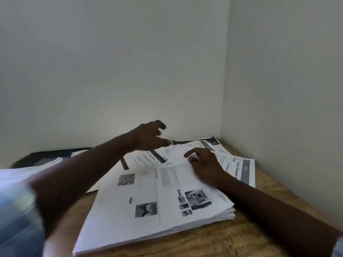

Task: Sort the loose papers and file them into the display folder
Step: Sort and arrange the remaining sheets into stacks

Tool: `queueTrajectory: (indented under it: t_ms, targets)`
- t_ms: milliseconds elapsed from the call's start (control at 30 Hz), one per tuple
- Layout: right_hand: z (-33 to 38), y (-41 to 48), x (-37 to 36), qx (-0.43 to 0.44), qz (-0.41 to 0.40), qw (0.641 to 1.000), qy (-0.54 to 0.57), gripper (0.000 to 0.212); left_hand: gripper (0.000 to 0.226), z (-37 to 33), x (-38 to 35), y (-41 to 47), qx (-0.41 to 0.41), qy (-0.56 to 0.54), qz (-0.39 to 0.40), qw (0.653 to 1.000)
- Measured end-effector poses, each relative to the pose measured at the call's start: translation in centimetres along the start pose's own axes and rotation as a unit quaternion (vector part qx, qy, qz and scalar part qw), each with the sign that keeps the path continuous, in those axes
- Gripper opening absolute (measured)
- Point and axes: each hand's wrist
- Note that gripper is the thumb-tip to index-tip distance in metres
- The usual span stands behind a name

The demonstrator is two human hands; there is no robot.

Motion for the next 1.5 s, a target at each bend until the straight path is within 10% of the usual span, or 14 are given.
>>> queueTrajectory:
  t_ms: [500,667,1033,1367,1500]
  targets:
    - [-2.7,2.2,3.2,-0.014,0.067,0.997,-0.017,0.021,0.094,1.5,-13.9,11.7,-0.139,0.122,0.050,0.981]
    - [-2.3,1.8,2.2,0.009,0.069,0.997,-0.019,0.022,0.051,1.8,-12.2,10.7,-0.139,0.006,0.023,0.990]
    - [-0.5,1.0,2.1,0.033,0.083,0.995,-0.038,0.025,0.108,13.4,-5.1,3.7,0.228,0.194,-0.004,0.954]
    - [3.6,-0.5,-0.6,0.082,0.112,0.990,-0.034,0.025,0.053,6.4,-7.6,4.1,0.116,-0.118,-0.065,0.984]
    - [4.0,-0.7,-0.8,0.076,0.137,0.986,-0.065,0.027,0.035,8.0,-5.4,2.6,0.087,-0.030,-0.126,0.988]
Point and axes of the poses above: each hand's wrist, its own y-axis towards the middle knuckle, its own x-axis out of the back of the hand, z = x × y, and after that the axes turned 2 degrees about -x, right-handed
